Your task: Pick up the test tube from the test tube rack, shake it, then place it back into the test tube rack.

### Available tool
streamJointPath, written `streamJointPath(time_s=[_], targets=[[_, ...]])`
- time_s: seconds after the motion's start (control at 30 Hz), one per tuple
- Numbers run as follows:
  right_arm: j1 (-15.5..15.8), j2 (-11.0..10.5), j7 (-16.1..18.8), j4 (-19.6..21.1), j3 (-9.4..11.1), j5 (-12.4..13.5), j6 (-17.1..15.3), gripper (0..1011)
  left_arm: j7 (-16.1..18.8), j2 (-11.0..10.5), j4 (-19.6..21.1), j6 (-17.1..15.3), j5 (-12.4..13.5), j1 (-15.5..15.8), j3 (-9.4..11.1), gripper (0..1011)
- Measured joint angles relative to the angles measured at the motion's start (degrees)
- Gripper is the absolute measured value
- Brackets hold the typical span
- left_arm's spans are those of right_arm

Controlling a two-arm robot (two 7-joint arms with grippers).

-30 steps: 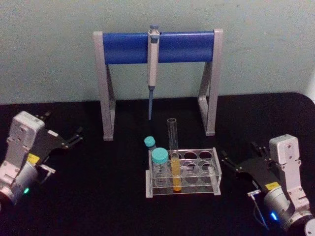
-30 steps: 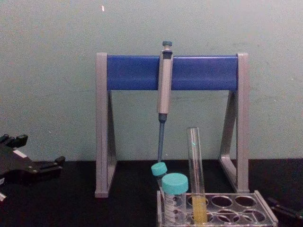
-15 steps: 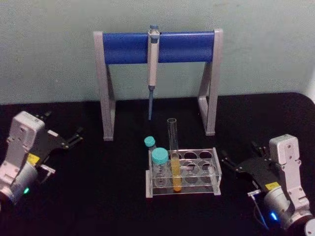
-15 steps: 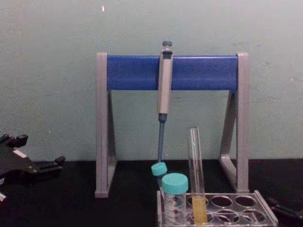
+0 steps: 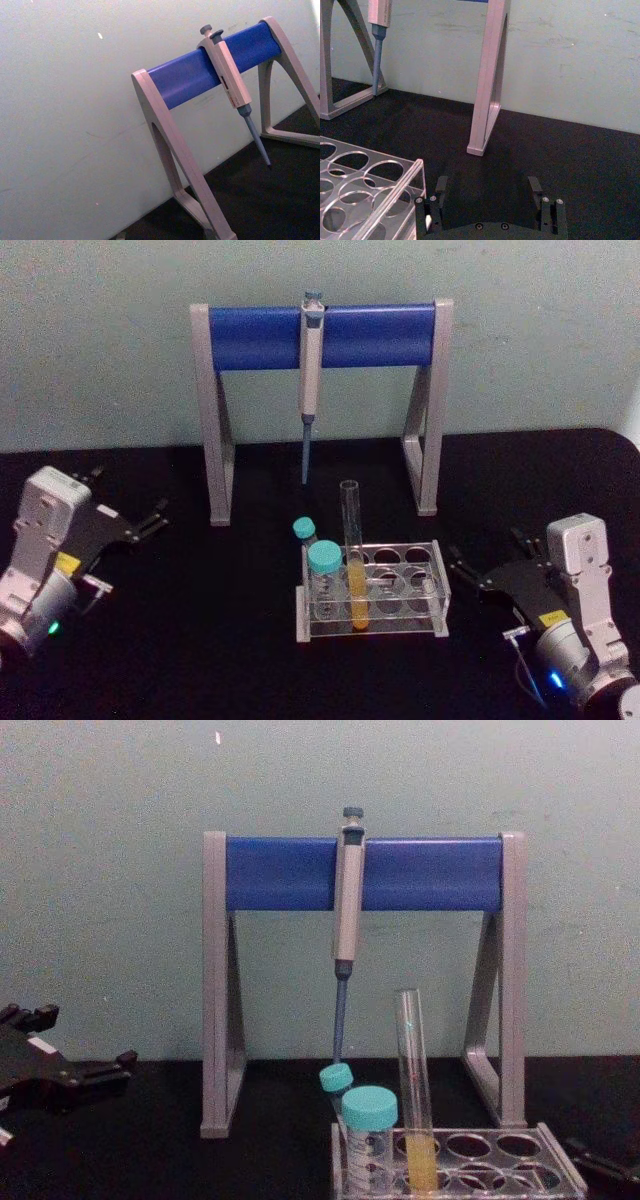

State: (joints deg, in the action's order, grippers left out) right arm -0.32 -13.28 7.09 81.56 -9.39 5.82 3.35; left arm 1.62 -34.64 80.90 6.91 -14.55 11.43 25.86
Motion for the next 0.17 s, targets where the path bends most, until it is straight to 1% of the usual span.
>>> streamJointPath(time_s=[0.17], targets=[[0.0,0.0,0.0,0.0,0.0,0.0,0.0,1000,0.0,0.0,0.0,0.0,0.0,0.0,0.0,1001]])
